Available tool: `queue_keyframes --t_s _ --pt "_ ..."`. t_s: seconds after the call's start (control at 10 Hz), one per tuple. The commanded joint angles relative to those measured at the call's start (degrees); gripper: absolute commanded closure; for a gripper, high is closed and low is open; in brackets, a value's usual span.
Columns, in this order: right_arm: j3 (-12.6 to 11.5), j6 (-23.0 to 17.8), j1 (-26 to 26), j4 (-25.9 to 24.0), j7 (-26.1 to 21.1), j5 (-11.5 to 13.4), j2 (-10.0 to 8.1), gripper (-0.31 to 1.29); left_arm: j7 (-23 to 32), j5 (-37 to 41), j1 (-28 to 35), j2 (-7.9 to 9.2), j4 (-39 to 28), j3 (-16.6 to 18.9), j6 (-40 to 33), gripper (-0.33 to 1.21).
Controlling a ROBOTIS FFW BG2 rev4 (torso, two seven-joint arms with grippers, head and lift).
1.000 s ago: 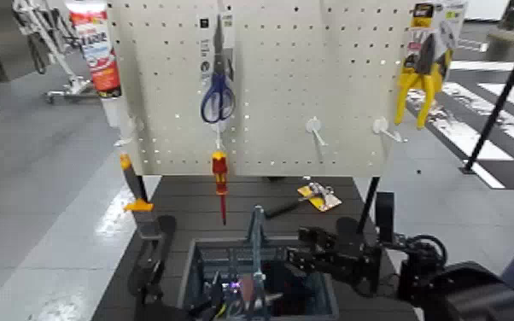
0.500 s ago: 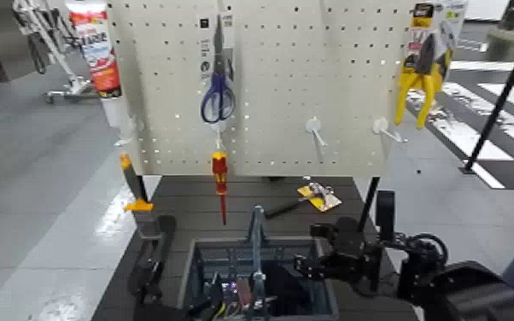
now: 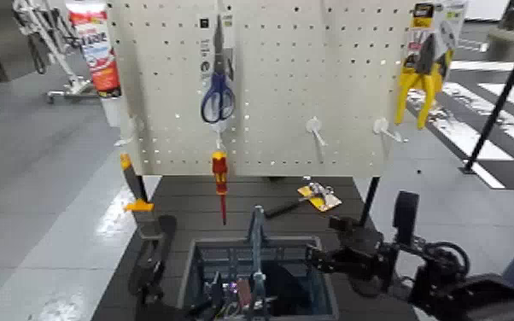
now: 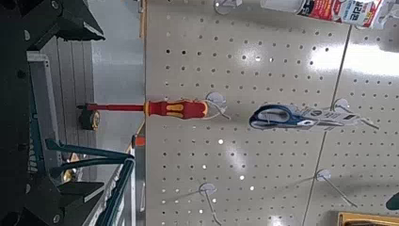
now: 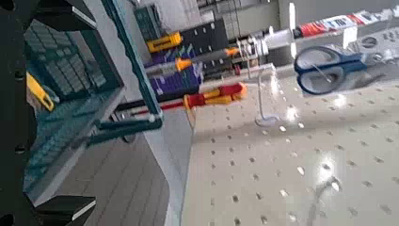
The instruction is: Put the red colored gloves into the crate.
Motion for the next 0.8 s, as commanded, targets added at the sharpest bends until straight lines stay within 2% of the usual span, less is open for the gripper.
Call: queue_keyframes --t_s 0.1,0.2,0.4,0.6,0.8 --pt "-4.99 -5.84 9.85 -8.43 -9.84 0.80 0.04 0.02 0.04 -0.06 0.09 -4.83 0.05 -0.39 0.11 0.17" --pt "-6.05 -8.56 14.07 -12.39 -14.94 3.43 0.30 0.05 0.04 -0.06 0.09 -4.83 0.05 -0.30 0.11 0.17" --pt "-7.54 -13.04 22.41 -18.45 -22.68 6.60 0.74 0.06 0.04 -0.15 0.18 -4.83 -0.04 -0.30 0.11 0.17" --pt "-9.47 -12.25 28.30 -23.20 -25.75 11.61 2.77 0.06 0.04 -0.15 0.44 -4.83 -0.22 0.05 0.03 0.17" --pt "-9.47 -11.64 32.70 -26.63 -30.23 14.16 4.00 0.06 0.04 -0.24 1.14 -4.83 -0.74 0.75 -0.06 0.17"
